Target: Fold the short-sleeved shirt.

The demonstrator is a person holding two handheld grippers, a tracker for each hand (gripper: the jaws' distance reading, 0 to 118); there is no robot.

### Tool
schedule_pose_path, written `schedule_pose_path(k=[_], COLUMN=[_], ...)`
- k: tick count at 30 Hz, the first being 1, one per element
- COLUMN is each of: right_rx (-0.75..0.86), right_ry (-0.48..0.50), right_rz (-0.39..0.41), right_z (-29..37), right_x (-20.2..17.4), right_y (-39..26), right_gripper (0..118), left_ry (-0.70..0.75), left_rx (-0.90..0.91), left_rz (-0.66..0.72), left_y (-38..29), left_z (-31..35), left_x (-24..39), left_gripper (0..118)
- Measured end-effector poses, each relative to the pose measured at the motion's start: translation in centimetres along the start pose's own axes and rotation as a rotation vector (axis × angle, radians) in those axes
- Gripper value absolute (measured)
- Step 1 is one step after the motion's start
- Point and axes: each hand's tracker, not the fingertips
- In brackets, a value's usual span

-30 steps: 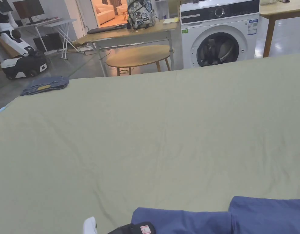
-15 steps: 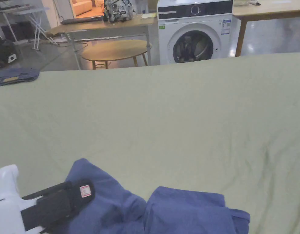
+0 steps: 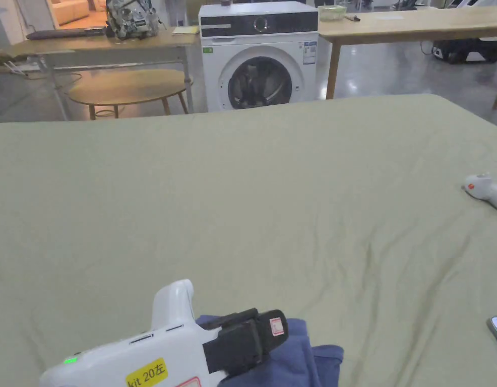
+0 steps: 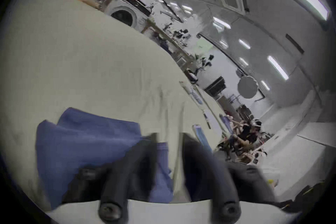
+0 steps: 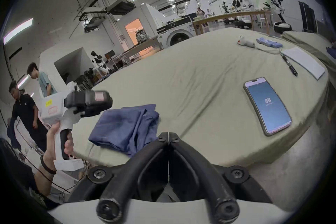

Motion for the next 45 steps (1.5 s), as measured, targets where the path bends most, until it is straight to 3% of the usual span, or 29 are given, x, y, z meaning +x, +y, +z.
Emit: schedule_pose_path(k=[2, 5, 7, 8, 12, 14, 16, 18, 19, 20, 22, 24, 28, 32, 34, 36, 38, 42, 45], right_rx=[-0.002, -0.020, -0.043, -0.060, -0.166, -0.213, -0.272, -0.355, -0.425, -0.455, -0.408, -0.401, -0.381, -0.389, -0.392, -0.391, -0.384, -0.346, -0.326], right_ry=[0.006, 0.040, 0.078, 0.104, 0.146, 0.157, 0.192, 0.142, 0.071, 0.075, 0.098, 0.090, 0.090, 0.093, 0.087, 0.081, 0.094, 0.202, 0.140], right_rz=[-0.024, -0.035, -0.010, 0.006, 0.098, 0.142, 0.149, 0.191, 0.257, 0.287, 0.238, 0.244, 0.239, 0.227, 0.230, 0.238, 0.222, 0.156, 0.216], right_z=[-0.5, -1.8, -3.3, -4.1, -9.1, -11.7, -14.3, -16.7, -18.1, -18.7, -17.8, -17.4, -17.1, -17.2, -17.2, -17.3, -16.8, -15.1, -14.4], right_x=[0.0, -0.9, -2.6, -3.4, -6.6, -7.7, -8.3, -8.5, -8.5, -8.3, -8.4, -8.7, -8.6, -8.4, -8.5, -8.6, -8.5, -8.2, -7.6], right_y=[-0.1, 0.2, 0.7, 1.0, 1.4, 1.4, 1.3, 0.9, 0.4, 0.1, 0.7, 0.5, 0.3, 0.4, 0.4, 0.4, 0.7, 1.7, 1.7], right_gripper=[0, 0, 0, 0, 0, 0, 0, 0, 0, 0, 0, 0, 0, 0, 0, 0, 0, 0, 0], left_ry=[0.092, 0.073, 0.188, 0.212, 0.103, 0.065, 0.106, 0.167, 0.186, 0.185, 0.160, 0.140, 0.063, -0.005, -0.037, -0.021, -0.004, -0.075, 0.039], left_rx=[-0.023, -0.210, -0.320, -0.323, -0.159, -0.054, -0.001, 0.029, 0.023, 0.016, -0.014, -0.014, -0.029, -0.082, -0.132, -0.090, -0.090, 0.000, 0.087], left_rz=[-0.033, 0.001, -0.073, -0.112, -0.009, -0.031, -0.060, -0.084, -0.097, -0.096, -0.034, 0.028, 0.183, 0.205, 0.271, 0.322, 0.321, 0.342, 0.267], left_y=[-1.0, -2.8, -4.6, -4.9, -3.4, -2.4, -1.2, -0.2, 0.3, 0.6, 1.0, 0.8, 0.1, -1.0, -2.0, -2.2, -2.4, -1.2, 1.5], left_z=[0.1, -2.8, -5.0, -5.3, -2.0, 1.4, 5.0, 8.4, 9.7, 10.6, 11.8, 11.9, 9.8, 6.4, 4.5, 4.2, 4.6, 9.2, 16.7], left_x=[-0.8, -2.5, -2.5, -2.5, -2.4, -2.1, -2.4, -2.8, -3.5, -4.5, -6.7, -8.7, -12.8, -13.9, -13.6, -13.9, -14.2, -13.4, -14.2], left_gripper=[0, 0, 0, 0, 1, 14, 51, 59, 60, 60, 60, 60, 60, 60, 44, 40, 27, 26, 26])
